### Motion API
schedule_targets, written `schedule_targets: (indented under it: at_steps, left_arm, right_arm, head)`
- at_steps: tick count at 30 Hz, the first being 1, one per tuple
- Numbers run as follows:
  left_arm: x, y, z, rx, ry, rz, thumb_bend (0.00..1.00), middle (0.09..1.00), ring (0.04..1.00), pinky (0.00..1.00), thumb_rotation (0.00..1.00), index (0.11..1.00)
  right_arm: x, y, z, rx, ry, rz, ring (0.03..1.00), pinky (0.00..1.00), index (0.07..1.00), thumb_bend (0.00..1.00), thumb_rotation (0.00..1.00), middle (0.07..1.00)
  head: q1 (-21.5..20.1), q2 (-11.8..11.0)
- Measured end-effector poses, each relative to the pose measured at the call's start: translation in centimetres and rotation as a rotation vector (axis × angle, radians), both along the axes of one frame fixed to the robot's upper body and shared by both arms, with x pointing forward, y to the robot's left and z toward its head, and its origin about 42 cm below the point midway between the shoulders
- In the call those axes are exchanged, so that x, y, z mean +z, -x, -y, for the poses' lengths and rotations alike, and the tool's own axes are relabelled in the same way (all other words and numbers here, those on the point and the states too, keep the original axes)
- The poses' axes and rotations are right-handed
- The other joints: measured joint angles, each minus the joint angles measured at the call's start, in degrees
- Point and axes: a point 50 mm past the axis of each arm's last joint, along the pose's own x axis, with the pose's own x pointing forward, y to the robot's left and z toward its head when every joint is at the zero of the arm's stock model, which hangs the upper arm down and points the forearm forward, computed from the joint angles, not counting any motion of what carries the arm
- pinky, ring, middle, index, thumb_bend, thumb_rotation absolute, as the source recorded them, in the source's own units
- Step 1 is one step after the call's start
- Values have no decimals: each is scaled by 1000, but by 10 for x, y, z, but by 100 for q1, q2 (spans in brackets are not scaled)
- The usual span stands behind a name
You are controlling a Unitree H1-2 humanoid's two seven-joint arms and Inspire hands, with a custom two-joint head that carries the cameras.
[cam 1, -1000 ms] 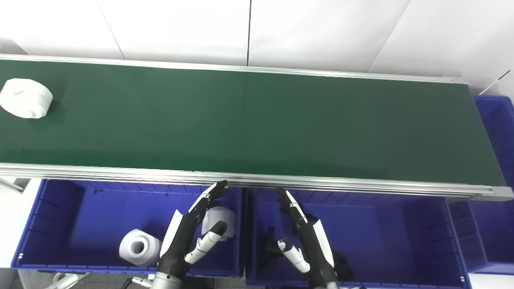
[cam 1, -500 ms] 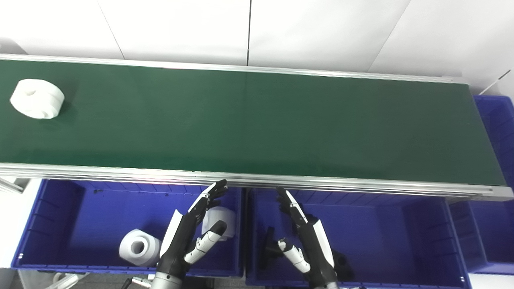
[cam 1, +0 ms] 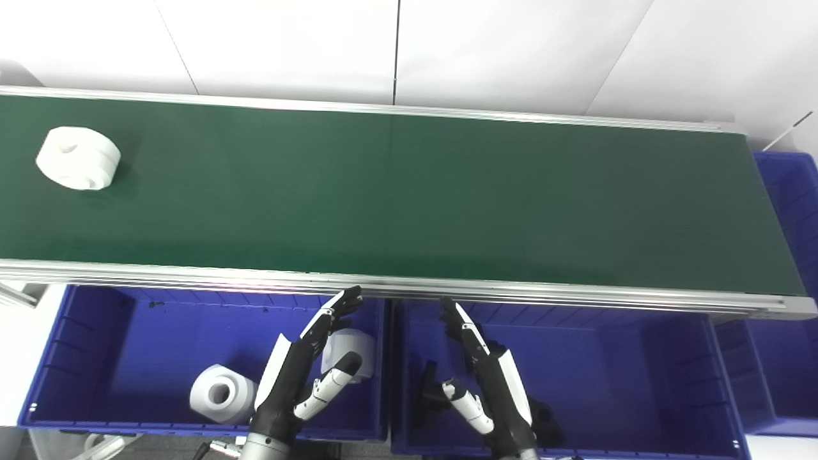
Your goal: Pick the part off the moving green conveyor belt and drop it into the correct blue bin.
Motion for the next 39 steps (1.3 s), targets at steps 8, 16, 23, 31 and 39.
schedule_targets:
  at_steps: [8,16,23,31,39]
  left_arm:
    - [-1,0,1,-1,1,-2,606,874,884,833,870,882]
    - [-7,1,4,-9,-2,-23,612,869,879,811,846,874]
    - [-15,1,9,-15,-30,-36,607,861,871,800,826,861]
    - [-22,2,20,-20,-39,-48,641,844,855,779,811,852]
    - [-26,0,20,-4,-73,-42,665,814,809,713,839,817]
  right_arm:
    - [0,0,0,0,-4,-3,916,875,940,809,1000,944]
    - [-2,0,1,-3,-8,-9,924,893,938,808,1000,947]
    - [-2,1,2,2,-21,-5,923,898,941,812,1000,955]
    - [-5,-1,6,8,-44,-17,923,900,945,819,1000,961]
    - [-30,0,21,32,24,-87,916,920,980,812,1000,981]
  head:
    - [96,-70]
    - [395,-254]
    - [703,-518]
    - [1273,-913]
    - [1503,-1090]
